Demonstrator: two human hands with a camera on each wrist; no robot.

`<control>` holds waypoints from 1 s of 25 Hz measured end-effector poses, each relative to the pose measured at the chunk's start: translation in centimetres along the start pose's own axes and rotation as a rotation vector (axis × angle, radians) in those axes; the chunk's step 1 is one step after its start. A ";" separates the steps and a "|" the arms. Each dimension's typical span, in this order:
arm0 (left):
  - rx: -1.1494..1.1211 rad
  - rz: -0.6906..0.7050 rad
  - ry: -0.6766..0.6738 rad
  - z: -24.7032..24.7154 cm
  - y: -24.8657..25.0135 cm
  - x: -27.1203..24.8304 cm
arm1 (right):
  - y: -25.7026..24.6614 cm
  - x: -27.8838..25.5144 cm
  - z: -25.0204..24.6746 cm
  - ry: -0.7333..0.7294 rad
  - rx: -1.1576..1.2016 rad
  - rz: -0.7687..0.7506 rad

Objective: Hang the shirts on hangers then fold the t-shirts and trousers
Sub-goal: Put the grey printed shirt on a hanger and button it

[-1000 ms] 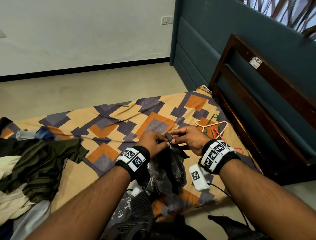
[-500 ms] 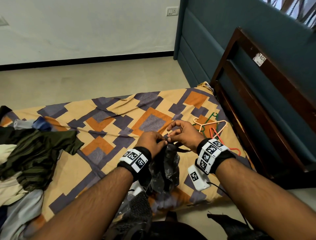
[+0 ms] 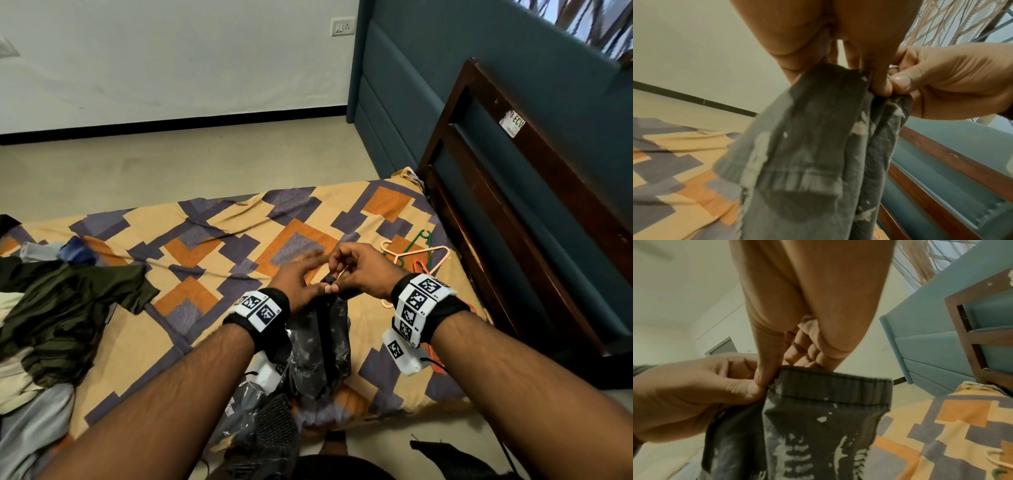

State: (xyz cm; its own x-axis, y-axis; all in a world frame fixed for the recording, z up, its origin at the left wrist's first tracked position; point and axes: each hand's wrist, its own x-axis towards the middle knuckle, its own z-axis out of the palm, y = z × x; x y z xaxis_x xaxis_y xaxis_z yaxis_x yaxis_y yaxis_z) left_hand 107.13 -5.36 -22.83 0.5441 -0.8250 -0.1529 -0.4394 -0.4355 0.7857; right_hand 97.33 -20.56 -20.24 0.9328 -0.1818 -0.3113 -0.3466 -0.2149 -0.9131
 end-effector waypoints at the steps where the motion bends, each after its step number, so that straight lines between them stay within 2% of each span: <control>1: -0.026 -0.017 -0.038 0.1 0.0 0.2 | 0.0 0.0 -0.2 -0.009 -0.012 0.001; 7: -0.035 -0.132 0.015 0.7 -0.5 -0.2 | 1.2 1.4 0.7 0.162 -0.135 0.028; 11: -0.031 -0.178 -0.030 1.6 -2.6 -1.4 | 3.6 2.9 3.8 0.246 -0.237 0.055; 14: -0.167 -0.306 -0.062 2.9 -5.9 -2.1 | 5.7 4.2 7.1 0.259 -0.417 0.068; 17: -0.375 -0.375 -0.107 4.2 -9.6 -1.9 | 7.8 6.3 9.4 0.178 -0.598 0.082; 20: -0.373 -0.458 -0.209 5.0 -13.5 -0.8 | 10.8 7.8 9.7 0.081 -0.575 0.158; 24: -0.284 -0.553 -0.361 6.9 -20.9 1.5 | 15.5 9.2 10.9 -0.256 -0.632 0.268; 25: -0.277 -0.587 -0.376 7.5 -22.4 1.9 | 16.3 9.9 11.2 -0.303 -0.622 0.297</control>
State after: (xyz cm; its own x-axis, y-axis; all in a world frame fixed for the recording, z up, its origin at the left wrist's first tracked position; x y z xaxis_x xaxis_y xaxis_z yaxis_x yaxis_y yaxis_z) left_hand 112.61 0.11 -45.22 0.3304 -0.5743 -0.7490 0.0711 -0.7762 0.6265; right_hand 102.00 -15.09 -41.20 0.7469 -0.0638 -0.6619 -0.4959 -0.7166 -0.4905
